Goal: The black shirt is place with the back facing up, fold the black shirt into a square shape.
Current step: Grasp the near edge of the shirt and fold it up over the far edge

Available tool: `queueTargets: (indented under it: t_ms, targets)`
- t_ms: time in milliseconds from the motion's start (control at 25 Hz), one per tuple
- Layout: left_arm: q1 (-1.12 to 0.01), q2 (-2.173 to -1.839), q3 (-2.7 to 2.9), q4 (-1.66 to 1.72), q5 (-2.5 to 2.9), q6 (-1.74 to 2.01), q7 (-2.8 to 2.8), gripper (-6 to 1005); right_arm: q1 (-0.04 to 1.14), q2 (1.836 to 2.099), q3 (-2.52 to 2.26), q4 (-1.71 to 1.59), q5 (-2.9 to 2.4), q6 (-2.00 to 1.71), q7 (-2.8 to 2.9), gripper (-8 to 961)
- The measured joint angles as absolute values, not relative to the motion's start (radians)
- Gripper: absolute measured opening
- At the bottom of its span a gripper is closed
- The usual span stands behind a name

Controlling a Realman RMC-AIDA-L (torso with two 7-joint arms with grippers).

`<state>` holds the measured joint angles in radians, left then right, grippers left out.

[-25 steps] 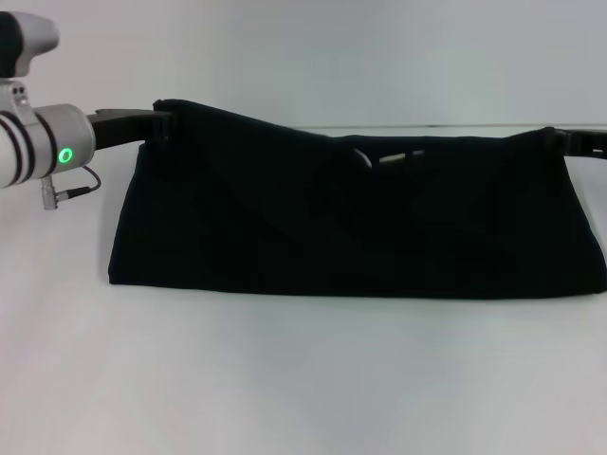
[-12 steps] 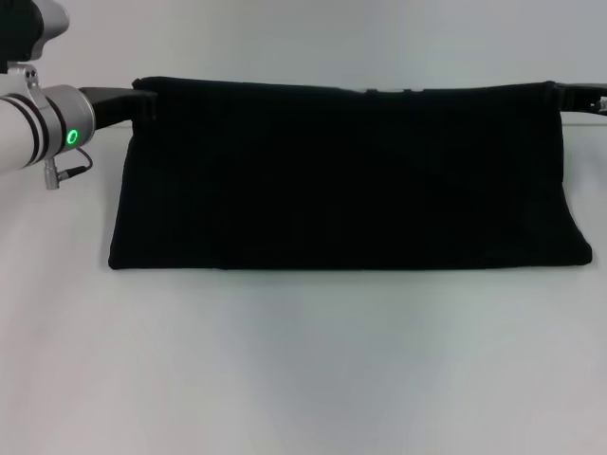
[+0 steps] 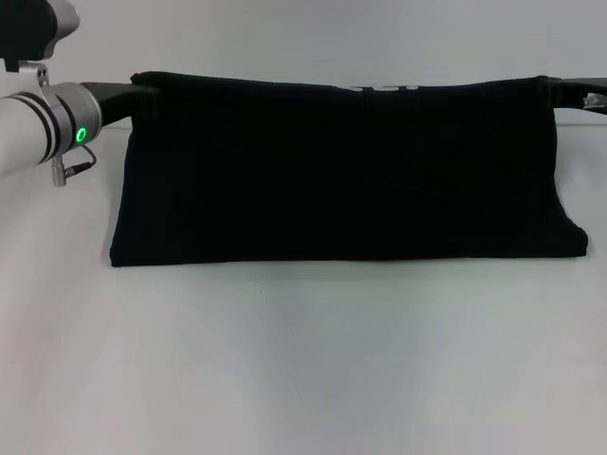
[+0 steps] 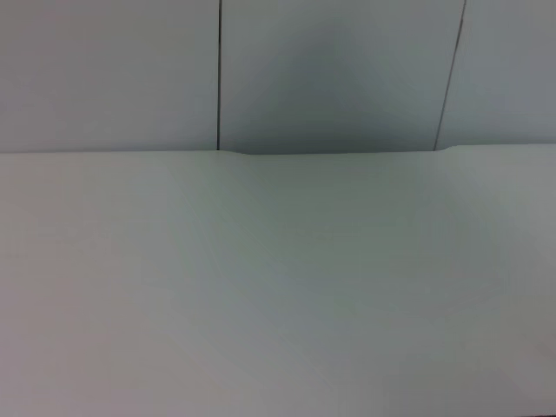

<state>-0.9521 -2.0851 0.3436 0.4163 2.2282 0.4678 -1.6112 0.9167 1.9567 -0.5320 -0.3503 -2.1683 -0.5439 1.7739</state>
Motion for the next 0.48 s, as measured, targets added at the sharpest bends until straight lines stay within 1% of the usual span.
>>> queueTargets:
  t_ms: [200,360,480]
  targets:
    - [-0.953,-2.086,0.344,0.411,2.227,0.456,-1.601,11,0.917,1.960,-0.532,-0.337,-2.148,-0.524,1.757,34]
    - [-0.958,-2.094,0.344,0.411,2.223,0.435,-1.583,11,0.911,1.963,-0.532,-0.336,-2.148,-0.515,1.763,34]
    - [-0.961,-2.104,0.344,0.412,2.219,0.426,-1.559,11,0.906,1.968,-0.532,-0.341,-2.147,-0.512,1.760,110]
